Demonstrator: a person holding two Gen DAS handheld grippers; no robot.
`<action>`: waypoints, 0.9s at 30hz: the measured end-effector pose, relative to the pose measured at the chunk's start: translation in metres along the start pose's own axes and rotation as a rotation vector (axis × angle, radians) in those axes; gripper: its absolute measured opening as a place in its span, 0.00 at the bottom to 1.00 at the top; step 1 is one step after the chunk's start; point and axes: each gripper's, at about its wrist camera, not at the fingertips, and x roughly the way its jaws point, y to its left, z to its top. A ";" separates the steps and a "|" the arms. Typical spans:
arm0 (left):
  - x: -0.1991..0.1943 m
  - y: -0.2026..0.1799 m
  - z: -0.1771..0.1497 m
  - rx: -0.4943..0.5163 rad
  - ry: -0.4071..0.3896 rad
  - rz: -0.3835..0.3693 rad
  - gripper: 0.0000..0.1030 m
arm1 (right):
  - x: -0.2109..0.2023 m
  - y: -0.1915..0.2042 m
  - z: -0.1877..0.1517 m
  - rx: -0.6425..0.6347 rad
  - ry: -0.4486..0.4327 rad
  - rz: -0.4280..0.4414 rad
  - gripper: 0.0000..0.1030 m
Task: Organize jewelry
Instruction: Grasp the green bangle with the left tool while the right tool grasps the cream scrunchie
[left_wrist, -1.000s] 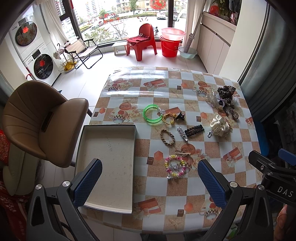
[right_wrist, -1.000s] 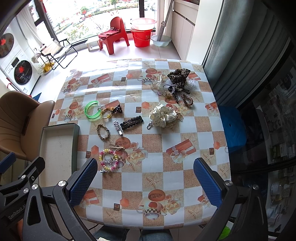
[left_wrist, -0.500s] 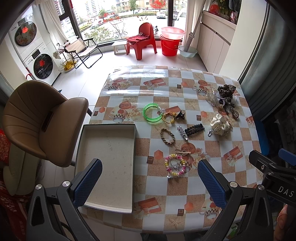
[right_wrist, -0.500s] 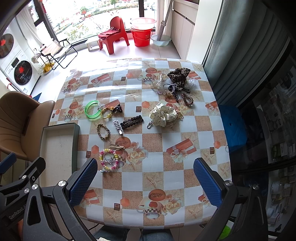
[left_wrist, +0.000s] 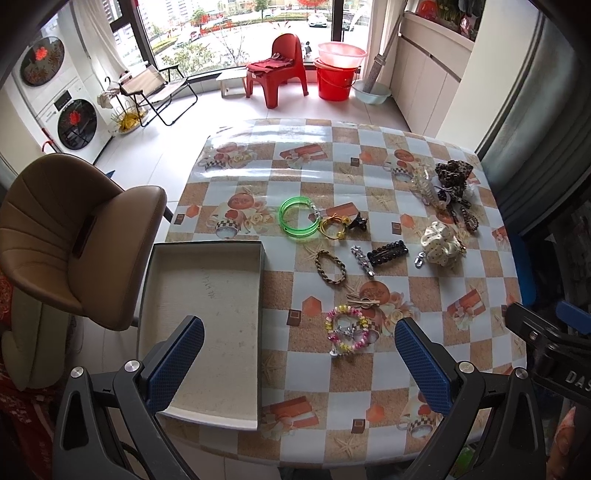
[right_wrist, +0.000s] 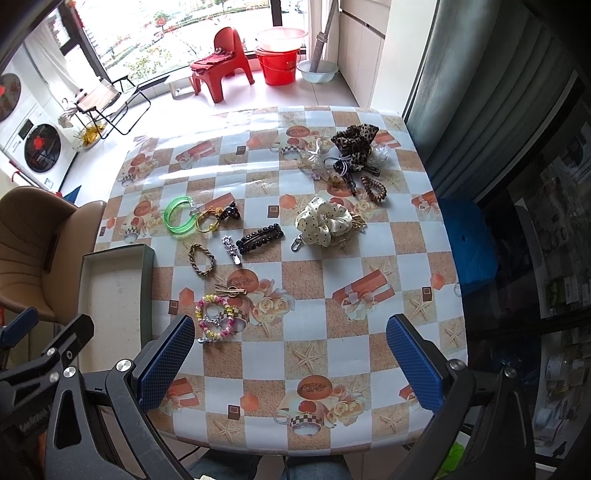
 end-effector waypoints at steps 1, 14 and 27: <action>0.006 0.000 0.008 -0.005 0.007 0.001 1.00 | 0.004 -0.001 0.000 -0.002 0.000 0.004 1.00; 0.114 0.010 0.079 -0.005 0.033 0.024 1.00 | 0.085 -0.038 0.047 0.087 0.054 0.039 1.00; 0.242 0.009 0.134 -0.005 0.094 0.048 0.91 | 0.199 -0.048 0.097 0.110 0.098 0.073 0.97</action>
